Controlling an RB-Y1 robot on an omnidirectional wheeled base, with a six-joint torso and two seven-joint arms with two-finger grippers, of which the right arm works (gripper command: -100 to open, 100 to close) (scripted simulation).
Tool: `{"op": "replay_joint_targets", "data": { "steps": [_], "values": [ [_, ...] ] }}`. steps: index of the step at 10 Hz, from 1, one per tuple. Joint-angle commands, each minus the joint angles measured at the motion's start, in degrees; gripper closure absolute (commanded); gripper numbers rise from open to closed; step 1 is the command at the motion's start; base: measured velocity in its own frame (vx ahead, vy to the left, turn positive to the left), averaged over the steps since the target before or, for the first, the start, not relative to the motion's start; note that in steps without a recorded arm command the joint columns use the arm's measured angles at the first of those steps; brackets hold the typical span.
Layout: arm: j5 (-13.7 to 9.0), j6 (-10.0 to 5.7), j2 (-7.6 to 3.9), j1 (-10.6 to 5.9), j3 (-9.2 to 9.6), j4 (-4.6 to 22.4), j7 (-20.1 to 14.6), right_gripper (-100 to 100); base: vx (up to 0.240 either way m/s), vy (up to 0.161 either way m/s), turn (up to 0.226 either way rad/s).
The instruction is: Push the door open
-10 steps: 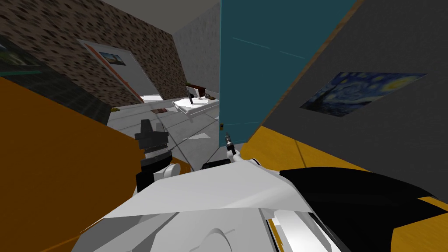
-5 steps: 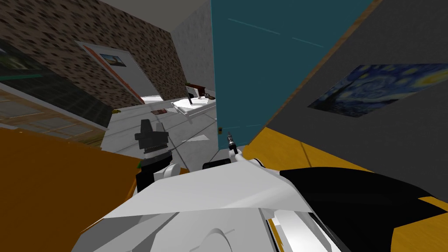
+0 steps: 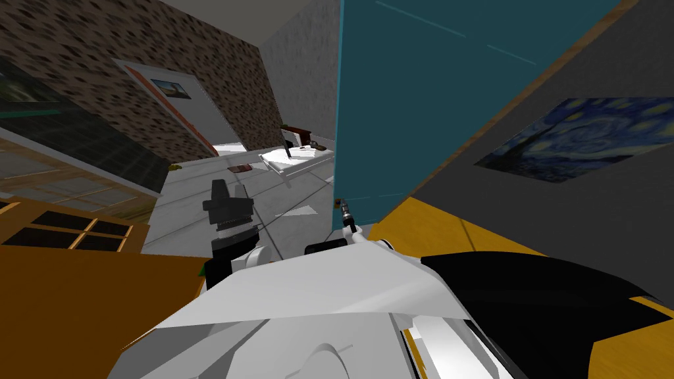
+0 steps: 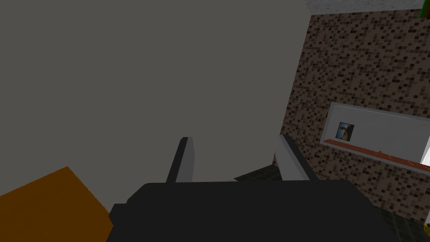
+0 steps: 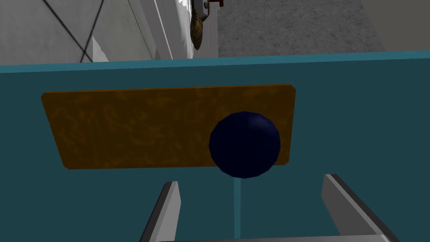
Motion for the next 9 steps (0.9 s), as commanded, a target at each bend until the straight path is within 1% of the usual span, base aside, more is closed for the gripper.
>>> {"op": "replay_joint_targets", "data": {
  "steps": [1,2,3,4,9],
  "values": [
    [-0.1,-0.26,1.68,-0.23,-0.16,0.46,-0.07,-100,0.13,0.137,-0.017],
    [-0.1,-0.26,1.68,-0.23,-0.16,0.46,-0.07,-100,0.076,0.07,-0.009],
    [-0.15,0.2,1.41,0.02,-0.29,0.07,0.08,-100,0.027,0.022,0.009],
    [-0.15,0.2,1.41,0.02,-0.29,0.07,0.08,100,0.0,0.0,0.0],
    [-0.15,0.2,1.41,0.02,-0.29,0.07,0.08,100,-0.003,-0.003,0.003]
  ]
}}
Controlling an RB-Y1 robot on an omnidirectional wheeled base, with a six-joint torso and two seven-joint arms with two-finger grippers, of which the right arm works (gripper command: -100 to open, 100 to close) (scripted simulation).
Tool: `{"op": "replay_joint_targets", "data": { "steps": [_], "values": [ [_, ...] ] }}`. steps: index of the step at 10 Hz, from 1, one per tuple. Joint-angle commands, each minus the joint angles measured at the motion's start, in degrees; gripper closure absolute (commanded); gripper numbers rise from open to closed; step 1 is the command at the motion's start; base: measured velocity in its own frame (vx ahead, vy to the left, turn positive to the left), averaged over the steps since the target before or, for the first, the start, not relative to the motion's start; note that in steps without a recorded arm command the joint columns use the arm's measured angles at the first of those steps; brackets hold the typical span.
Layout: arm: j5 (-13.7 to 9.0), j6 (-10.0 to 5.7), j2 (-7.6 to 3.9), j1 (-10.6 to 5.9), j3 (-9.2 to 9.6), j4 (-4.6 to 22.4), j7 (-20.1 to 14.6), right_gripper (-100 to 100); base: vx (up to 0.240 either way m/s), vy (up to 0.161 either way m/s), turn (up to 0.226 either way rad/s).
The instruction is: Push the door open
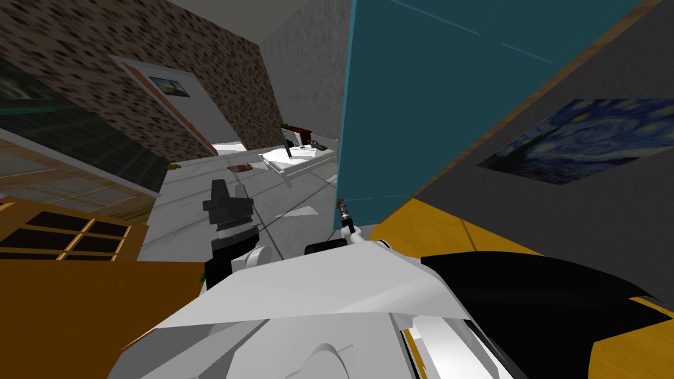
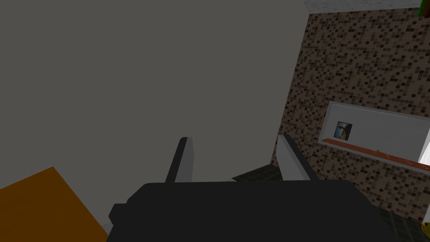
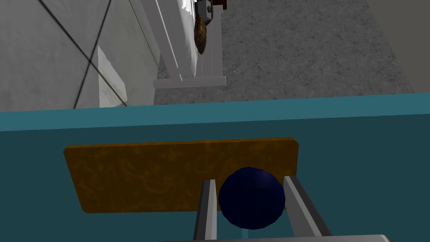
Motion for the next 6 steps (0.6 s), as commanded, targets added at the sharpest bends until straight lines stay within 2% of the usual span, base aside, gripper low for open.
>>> {"op": "replay_joint_targets", "data": {
  "steps": [1,3,5,6],
  "values": [
    [-0.54,-0.04,-1.71,0.01,-0.84,-0.1,0.45,100,0.133,0.026,-0.053],
    [-0.54,-0.04,-1.71,0.01,-0.84,-0.1,0.45,100,0.104,0.041,-0.013],
    [-0.54,-0.04,-1.71,0.01,-0.84,-0.1,0.45,100,0.018,-0.006,-0.001],
    [-1.06,-0.08,-2.76,0.01,-1.67,-0.19,0.89,100,0.101,0.024,-0.076]
  ]
}}
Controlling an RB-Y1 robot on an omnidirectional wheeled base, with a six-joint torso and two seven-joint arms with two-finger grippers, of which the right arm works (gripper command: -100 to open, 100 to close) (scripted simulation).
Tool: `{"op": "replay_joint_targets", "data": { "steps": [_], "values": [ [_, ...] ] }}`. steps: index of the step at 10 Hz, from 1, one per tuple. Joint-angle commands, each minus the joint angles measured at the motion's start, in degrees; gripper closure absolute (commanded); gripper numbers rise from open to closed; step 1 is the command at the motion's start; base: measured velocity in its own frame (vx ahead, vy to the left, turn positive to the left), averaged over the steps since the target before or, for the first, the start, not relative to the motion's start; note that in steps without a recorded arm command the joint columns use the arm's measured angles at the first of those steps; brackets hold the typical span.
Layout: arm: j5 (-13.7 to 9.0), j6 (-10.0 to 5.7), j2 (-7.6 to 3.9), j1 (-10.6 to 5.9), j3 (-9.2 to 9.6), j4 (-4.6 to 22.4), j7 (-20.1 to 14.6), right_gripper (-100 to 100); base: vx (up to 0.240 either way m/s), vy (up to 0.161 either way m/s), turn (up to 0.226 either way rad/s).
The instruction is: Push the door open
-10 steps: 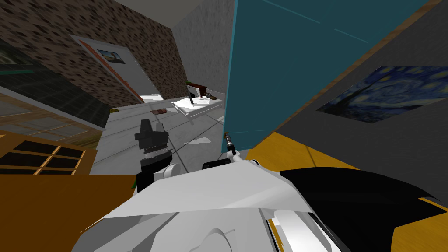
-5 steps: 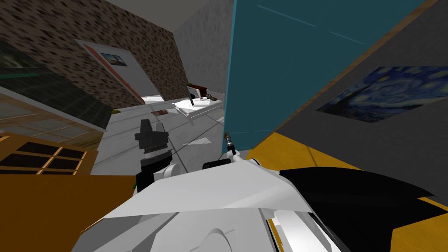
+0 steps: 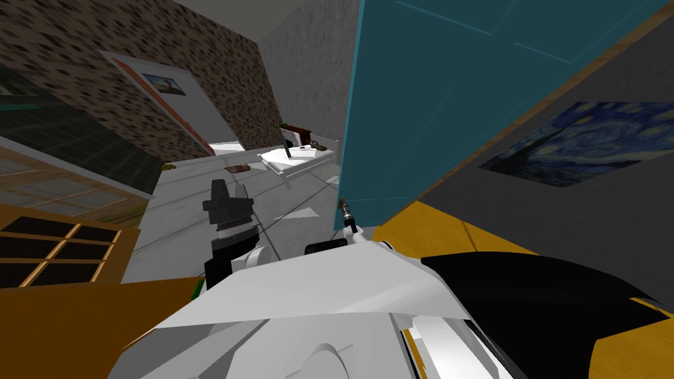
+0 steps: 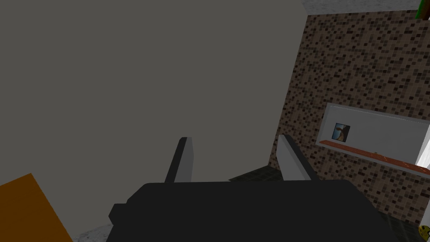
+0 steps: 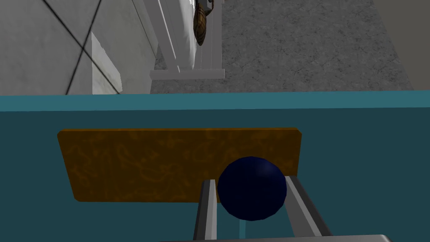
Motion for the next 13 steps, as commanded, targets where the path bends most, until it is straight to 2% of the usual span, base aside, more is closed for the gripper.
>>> {"op": "replay_joint_targets", "data": {
  "steps": [1,2,3,5,8,9,10,11,13],
  "values": [
    [-1.0,-0.84,-1.51,-1.15,-1.72,1.42,0.67,100,0.153,0.054,-0.062],
    [-1.0,-0.84,-1.51,-1.15,-1.72,1.42,0.67,100,0.123,0.053,-0.043],
    [-1.49,-0.88,-1.86,-1.15,-2.48,1.33,1.08,100,0.18,0.077,-0.071],
    [-1.49,-0.88,-1.86,-1.15,-2.48,1.33,1.08,100,0.123,0.028,-0.03],
    [-1.49,-0.88,-1.86,-1.15,-2.48,1.33,1.08,100,-0.006,-0.006,0.003],
    [-2.16,-0.93,-1.82,-1.14,-3.54,1.21,1.65,100,0.113,0.026,-0.139],
    [-2.16,-0.93,-1.82,-1.14,-3.54,1.0,1.65,100,0.147,0.061,-0.123],
    [-2.18,1.13,-1.7,1.27,-0.8,-2.42,1.84,-100,0.052,0.018,-0.232],
    [-2.53,1.3,-1.99,2.07,1.03,-3.35,2.0,-100,-0.016,-0.019,-0.153]
  ]
}}
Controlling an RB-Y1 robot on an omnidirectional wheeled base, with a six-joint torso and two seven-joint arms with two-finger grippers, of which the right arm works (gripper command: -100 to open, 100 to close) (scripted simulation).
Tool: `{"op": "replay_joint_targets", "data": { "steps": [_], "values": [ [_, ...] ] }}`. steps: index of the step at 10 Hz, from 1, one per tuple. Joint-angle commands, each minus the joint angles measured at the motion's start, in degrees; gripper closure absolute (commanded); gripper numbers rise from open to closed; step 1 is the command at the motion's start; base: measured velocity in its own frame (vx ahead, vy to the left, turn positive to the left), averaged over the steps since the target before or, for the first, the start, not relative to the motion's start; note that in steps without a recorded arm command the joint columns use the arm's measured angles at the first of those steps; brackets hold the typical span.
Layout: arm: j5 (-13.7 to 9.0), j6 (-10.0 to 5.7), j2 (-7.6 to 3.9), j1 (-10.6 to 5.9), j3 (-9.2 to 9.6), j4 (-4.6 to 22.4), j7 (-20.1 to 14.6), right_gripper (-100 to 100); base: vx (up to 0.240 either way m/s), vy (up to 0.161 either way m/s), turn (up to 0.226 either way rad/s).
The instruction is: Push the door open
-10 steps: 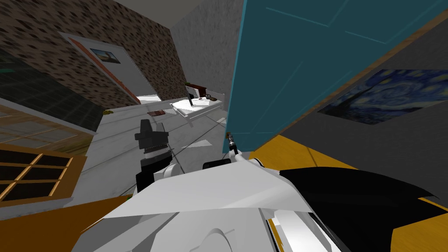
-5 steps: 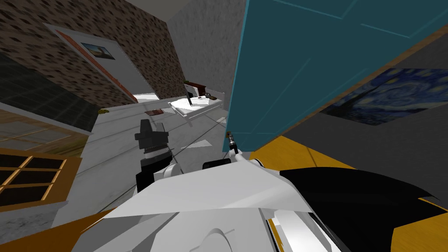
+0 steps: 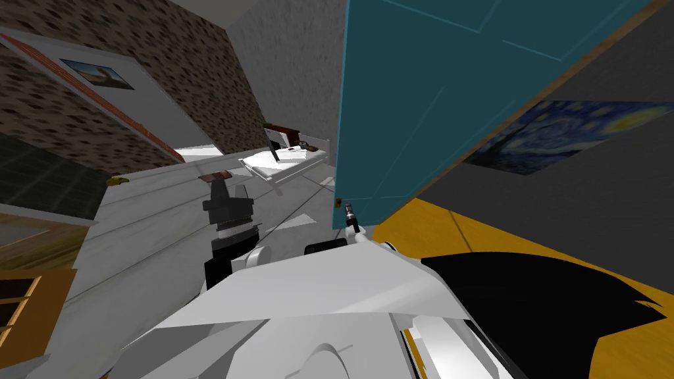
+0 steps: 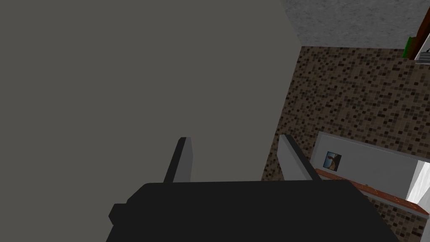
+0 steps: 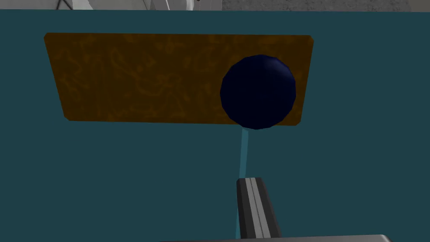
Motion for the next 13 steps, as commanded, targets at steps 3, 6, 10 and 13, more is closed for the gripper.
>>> {"op": "replay_joint_targets", "data": {
  "steps": [3,6,10,13],
  "values": [
    [-0.72,0.84,-0.39,2.39,4.26,-3.11,0.33,-100,-0.007,-0.013,-0.165],
    [-1.5,1.22,-0.42,4.16,8.32,-5.16,0.68,-100,-0.006,0.001,-0.192],
    [-2.59,1.76,0.13,6.63,14.0,-8.02,1.15,-100,-0.012,0.006,-0.2],
    [-3.35,2.14,0.9,8.37,17.97,-10.03,1.49,-100,-0.025,0.013,-0.201]
  ]
}}
